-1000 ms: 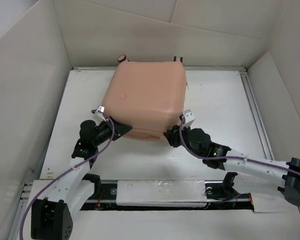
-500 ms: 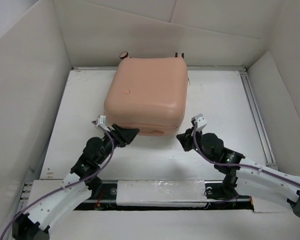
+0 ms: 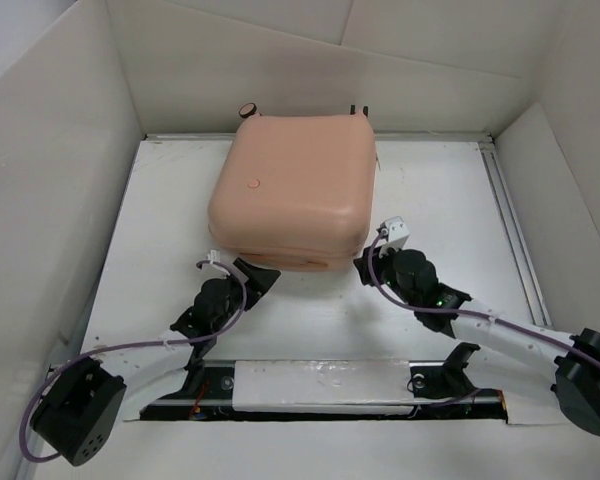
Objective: Pack the luggage
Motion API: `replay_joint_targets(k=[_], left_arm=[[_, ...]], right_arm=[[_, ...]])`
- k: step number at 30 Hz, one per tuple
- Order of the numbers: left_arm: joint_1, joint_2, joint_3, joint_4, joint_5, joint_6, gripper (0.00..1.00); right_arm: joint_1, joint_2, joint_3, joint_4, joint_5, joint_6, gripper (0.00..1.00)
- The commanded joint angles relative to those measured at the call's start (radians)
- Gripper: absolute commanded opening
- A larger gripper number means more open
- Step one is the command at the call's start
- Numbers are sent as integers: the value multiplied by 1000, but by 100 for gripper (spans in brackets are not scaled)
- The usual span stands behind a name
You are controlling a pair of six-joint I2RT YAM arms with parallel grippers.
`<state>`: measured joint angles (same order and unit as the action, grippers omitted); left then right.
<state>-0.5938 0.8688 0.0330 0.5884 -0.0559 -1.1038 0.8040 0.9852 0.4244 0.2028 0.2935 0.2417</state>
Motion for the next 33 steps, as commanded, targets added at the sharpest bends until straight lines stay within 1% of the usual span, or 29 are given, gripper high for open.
replay_joint_targets(k=[1,3,7,11,14,15,17,19,22,23,24,26,28,31,32,33], left_arm=[[6,30,-21,235,10,-27,75],[6,59,-21,263,10,-27,75],[15,114,14,274,1,-27,77],[25,191,36,318,1,-27,74],[25,257,48,366,1,-27,70],[25,272,48,382,1,-27,68],[25,298,48,434,1,-39,65],[25,334,48,465,10,-39,65],[25,361,48,517,19,-48,64],[25,374,48,537,19,-48,63],[25,374,48,538,19,-48,63],[25,392,57,553,19,-48,60],[25,401,58,553,19,-48,60],[25,413,68,562,19,-48,55],[25,424,68,571,10,-48,53],[25,424,77,571,10,-48,50]], right_arm=[[-46,36,-1,188,-123,-74,49],[-69,55,-1,225,-174,-102,49],[-91,76,-10,265,-220,-123,49],[-115,86,-21,290,-260,-124,48],[-135,96,-32,303,-281,-114,47],[-135,96,-32,313,-292,-114,43],[-135,96,-42,313,-292,-102,43],[-135,86,-81,346,-301,-93,43],[-144,86,-92,357,-301,-84,44],[-144,98,-92,357,-301,-84,43],[-144,98,-92,357,-312,-94,41],[-144,131,-70,357,-312,-94,39],[-144,141,-61,369,-312,-94,38],[-144,170,-61,414,-324,-104,38],[-144,182,-61,438,-335,-104,39],[-153,196,-61,448,-346,-104,39]])
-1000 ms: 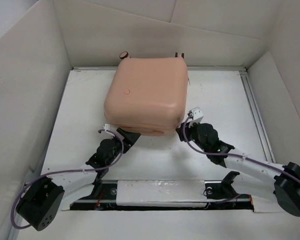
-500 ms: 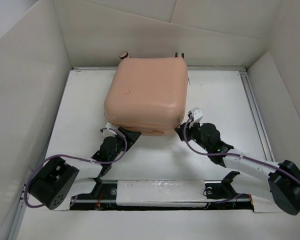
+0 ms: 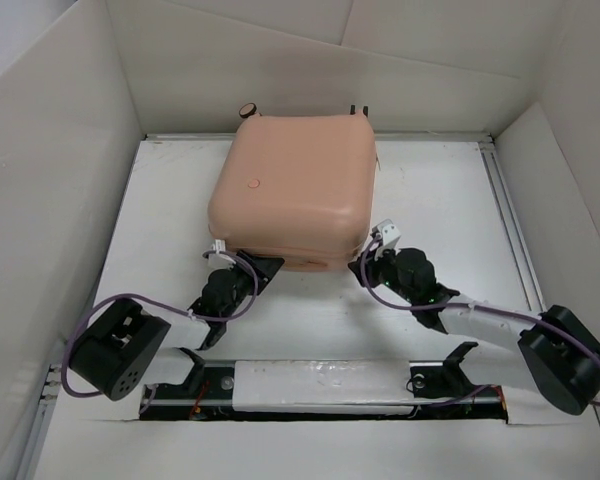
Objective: Pack the luggage
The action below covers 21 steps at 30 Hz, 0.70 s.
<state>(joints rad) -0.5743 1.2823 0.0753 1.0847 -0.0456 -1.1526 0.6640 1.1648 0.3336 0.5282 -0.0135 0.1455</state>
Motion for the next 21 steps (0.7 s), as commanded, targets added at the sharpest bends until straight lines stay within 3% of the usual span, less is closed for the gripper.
replay_joint_targets(k=[1,5,8,9,11,16,21], left_arm=[[5,23,35,95,0,1,47],[5,54,35,149,0,1,25],[5,81,44,161,9,1,2],[5,95,44,171,9,1,0],[5,107,44,190,9,1,0],[-19,152,53,234,9,10,0],[-42,201,86,262,9,-1,0]], right_arm=[[-14,16,41,131,-39,-7,39],[-14,30,27,211,-42,-7,35],[-4,20,6,279,-20,2,24],[-4,19,5,289,-5,2,19],[5,0,5,300,15,2,0],[91,-54,-7,294,70,2,0],[294,-97,25,68,171,26,0]])
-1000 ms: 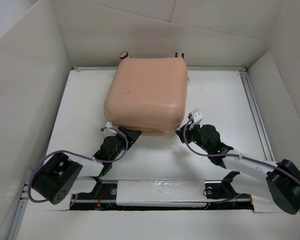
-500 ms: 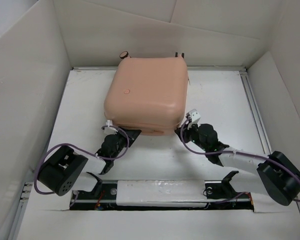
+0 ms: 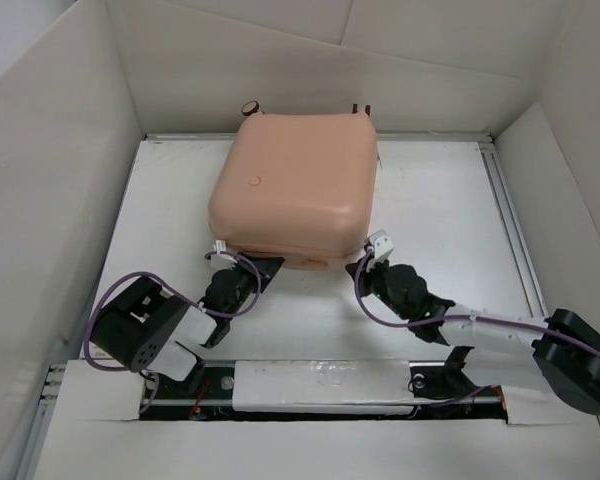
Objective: Pack the luggage
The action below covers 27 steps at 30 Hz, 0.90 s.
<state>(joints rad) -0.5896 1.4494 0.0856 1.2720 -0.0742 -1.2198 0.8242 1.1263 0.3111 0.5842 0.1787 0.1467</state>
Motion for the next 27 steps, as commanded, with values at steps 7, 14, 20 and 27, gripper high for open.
replay_joint_targets(k=[7,14,20,27], left_arm=[[-64,66,95,133,59,37,0],[-98,19,92,142,120,17,0],[-107,-59,45,133,194,8,0],[-58,-226,-47,69,258,35,0]], right_arm=[[352,81,261,-306,85,36,0],[366,291,508,-382,59,-35,0],[336,434,727,-403,-36,-99,0],[336,498,855,-471,-168,-148,0]])
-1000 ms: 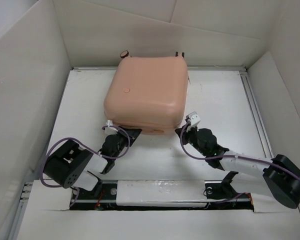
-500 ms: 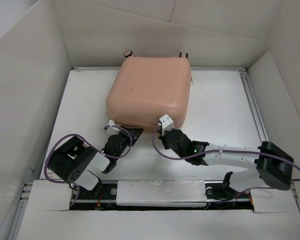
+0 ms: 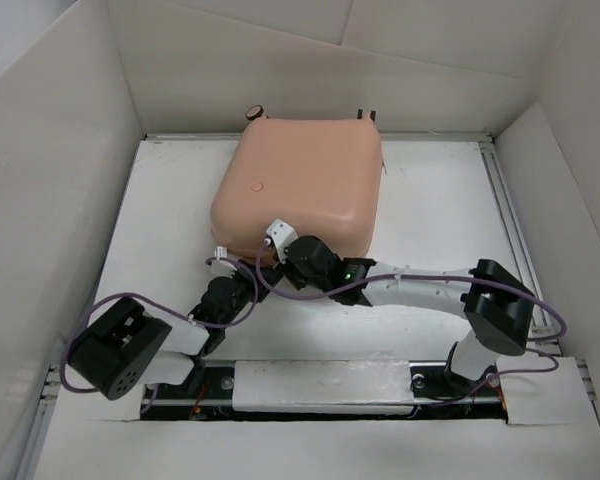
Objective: Pack the luggage
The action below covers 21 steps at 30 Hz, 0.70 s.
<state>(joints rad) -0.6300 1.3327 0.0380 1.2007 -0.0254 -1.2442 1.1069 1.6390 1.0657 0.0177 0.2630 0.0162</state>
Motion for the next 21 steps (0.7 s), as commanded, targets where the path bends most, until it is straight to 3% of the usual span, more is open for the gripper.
replay_joint_targets(k=[1,7,10,11,13,14,15,16,18,21], left_arm=[[-17,-140,0,101,209,69,0],[-17,-408,-12,-174,182,135,2],[-17,-588,11,-389,168,186,30],[-17,-640,20,-455,154,204,50],[-17,-749,46,-652,130,259,66],[-17,-865,60,-732,113,273,70],[-17,-921,89,-806,96,287,77],[-17,-976,108,-933,58,302,79],[-17,-1107,179,-1038,7,324,81],[-17,-1092,273,-1109,-88,359,83]], right_arm=[[42,-2,109,87,-277,-28,0],[-12,48,149,87,-508,-28,0],[13,-13,88,87,-409,-4,0],[13,-87,62,87,-377,10,10],[36,-177,5,87,-319,40,27],[36,-227,-48,68,-273,41,42],[36,-328,-70,54,-252,51,47],[36,-376,-87,33,-228,60,52],[24,-502,-108,-43,-174,60,60],[-50,-591,-118,-131,-72,88,56]])
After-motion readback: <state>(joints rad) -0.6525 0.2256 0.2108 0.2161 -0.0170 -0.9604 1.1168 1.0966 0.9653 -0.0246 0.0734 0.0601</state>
